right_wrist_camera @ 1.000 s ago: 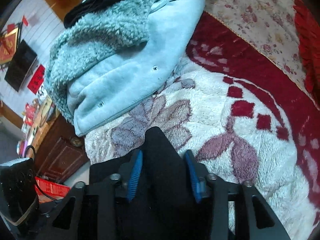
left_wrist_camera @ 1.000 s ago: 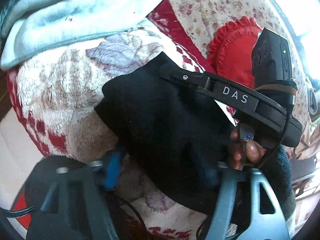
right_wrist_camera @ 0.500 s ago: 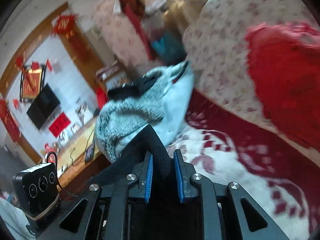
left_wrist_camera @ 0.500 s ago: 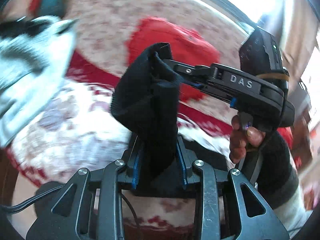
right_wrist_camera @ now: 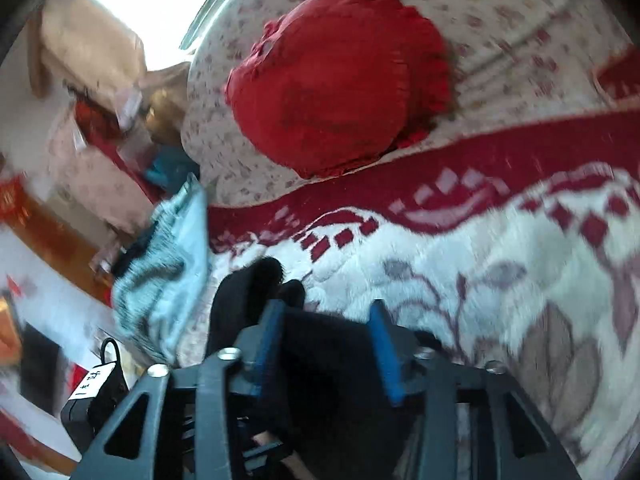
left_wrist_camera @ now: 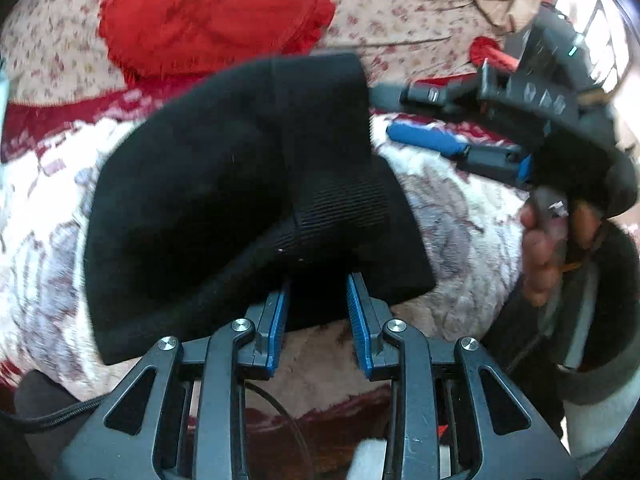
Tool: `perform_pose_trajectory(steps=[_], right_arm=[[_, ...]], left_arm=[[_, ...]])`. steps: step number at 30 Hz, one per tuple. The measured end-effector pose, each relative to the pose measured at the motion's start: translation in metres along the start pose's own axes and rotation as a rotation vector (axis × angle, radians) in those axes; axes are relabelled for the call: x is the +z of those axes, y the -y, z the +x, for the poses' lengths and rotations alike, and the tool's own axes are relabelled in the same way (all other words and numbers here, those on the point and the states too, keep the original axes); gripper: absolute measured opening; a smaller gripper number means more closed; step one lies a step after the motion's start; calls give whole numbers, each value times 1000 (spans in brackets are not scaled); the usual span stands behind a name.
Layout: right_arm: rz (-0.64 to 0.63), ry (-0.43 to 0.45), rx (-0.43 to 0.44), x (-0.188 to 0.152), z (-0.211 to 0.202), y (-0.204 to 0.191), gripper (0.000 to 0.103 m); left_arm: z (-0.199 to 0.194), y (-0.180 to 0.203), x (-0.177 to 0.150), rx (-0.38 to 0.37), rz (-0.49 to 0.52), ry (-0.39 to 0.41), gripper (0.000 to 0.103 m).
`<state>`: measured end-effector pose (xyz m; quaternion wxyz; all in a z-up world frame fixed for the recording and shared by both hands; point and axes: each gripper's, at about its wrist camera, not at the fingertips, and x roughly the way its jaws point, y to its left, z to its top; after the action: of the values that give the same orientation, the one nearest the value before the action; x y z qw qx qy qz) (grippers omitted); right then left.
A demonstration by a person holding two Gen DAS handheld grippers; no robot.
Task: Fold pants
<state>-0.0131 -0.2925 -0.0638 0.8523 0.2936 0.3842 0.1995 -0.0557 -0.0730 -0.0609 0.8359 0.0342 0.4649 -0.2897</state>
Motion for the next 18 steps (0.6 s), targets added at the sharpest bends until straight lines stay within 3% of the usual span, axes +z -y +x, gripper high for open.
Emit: perform_pose_trajectory(steps=[4,7,9,15,18], right_arm=[[-15,-19,21,-3,2,-6,50],[15,10,87,-3,5,-7,52],[16,6,111,-4,13,-8,58],[-12,-79,65,-7,47,-16,58],[-13,-36,7,-8,38,-11,58]], left_arm=[[-38,-2,-2,16,29,74,28],[-57,-17,-2,50,1,110,28],[-59,-35,-1,79,-37,119,28],[-41,-78,0,109,-184,92,28],[-42,-85,-4,117,-206,86,28]])
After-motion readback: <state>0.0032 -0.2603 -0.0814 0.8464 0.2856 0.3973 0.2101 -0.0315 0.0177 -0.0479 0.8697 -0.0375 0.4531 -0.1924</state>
